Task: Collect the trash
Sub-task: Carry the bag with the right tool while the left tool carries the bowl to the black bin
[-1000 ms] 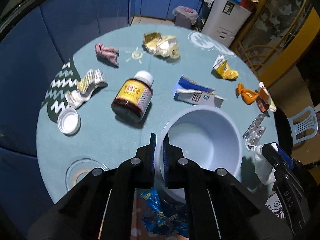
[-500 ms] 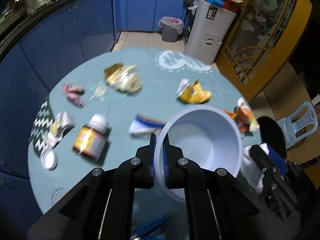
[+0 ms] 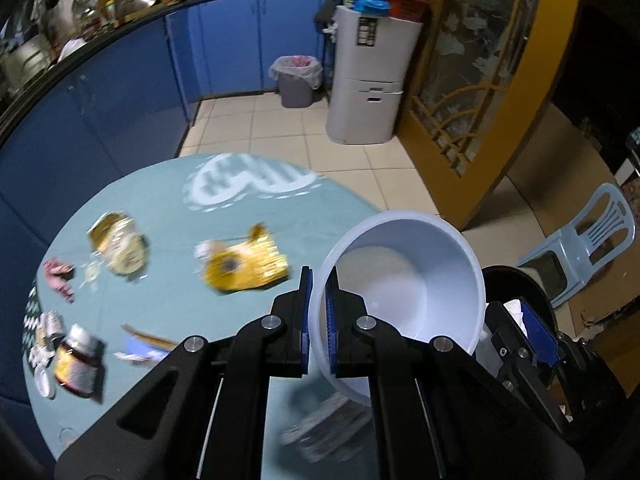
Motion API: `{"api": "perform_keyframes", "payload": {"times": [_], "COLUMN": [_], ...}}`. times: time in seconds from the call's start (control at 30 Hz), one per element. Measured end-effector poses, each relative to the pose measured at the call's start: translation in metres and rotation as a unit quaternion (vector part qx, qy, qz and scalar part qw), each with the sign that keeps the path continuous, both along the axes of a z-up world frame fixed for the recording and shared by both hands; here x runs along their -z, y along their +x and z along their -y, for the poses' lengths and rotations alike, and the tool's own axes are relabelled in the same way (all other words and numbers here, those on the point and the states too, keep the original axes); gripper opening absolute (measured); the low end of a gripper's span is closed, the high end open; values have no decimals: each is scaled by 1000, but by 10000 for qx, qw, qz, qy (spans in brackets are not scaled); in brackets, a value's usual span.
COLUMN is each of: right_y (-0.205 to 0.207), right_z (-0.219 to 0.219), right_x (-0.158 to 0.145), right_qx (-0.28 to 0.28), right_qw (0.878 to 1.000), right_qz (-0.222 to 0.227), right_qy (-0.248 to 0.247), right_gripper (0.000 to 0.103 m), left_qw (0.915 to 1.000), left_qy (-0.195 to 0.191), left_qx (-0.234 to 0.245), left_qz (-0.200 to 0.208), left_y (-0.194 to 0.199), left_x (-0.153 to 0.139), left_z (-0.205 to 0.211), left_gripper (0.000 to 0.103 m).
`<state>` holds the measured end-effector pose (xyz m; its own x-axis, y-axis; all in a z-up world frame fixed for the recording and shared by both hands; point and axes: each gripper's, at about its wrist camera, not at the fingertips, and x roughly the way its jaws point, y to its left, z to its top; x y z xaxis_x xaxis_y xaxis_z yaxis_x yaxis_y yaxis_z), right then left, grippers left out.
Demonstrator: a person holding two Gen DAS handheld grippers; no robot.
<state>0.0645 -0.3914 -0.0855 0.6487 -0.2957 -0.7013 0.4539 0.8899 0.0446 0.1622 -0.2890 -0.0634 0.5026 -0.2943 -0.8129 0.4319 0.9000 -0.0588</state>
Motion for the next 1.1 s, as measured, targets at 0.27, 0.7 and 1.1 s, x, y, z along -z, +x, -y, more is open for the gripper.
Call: {"api": "perform_keyframes", "payload": {"times": [0.27,0.7,1.1], "right_y": [-22,-58,-77], "right_z": [43,93,111], "right_x": [11,24,32], "right_qx": [437,911,1056], "right_qw": [9990,9955,9940], "right_qz": [-95,-259,-253], "right_qy": [-83,33,148], "right_gripper": [19,19,19], "left_qw": [9995,9963,9910], "left_qy": [60,106,47], "left_qx": [324,845,1304], "left_qz": [-25,-89,-312], "left_y": [-14,-43,-61], "left_x": [10,20,23], "left_z": [62,135,170], "left_gripper": [7,7,12]}}
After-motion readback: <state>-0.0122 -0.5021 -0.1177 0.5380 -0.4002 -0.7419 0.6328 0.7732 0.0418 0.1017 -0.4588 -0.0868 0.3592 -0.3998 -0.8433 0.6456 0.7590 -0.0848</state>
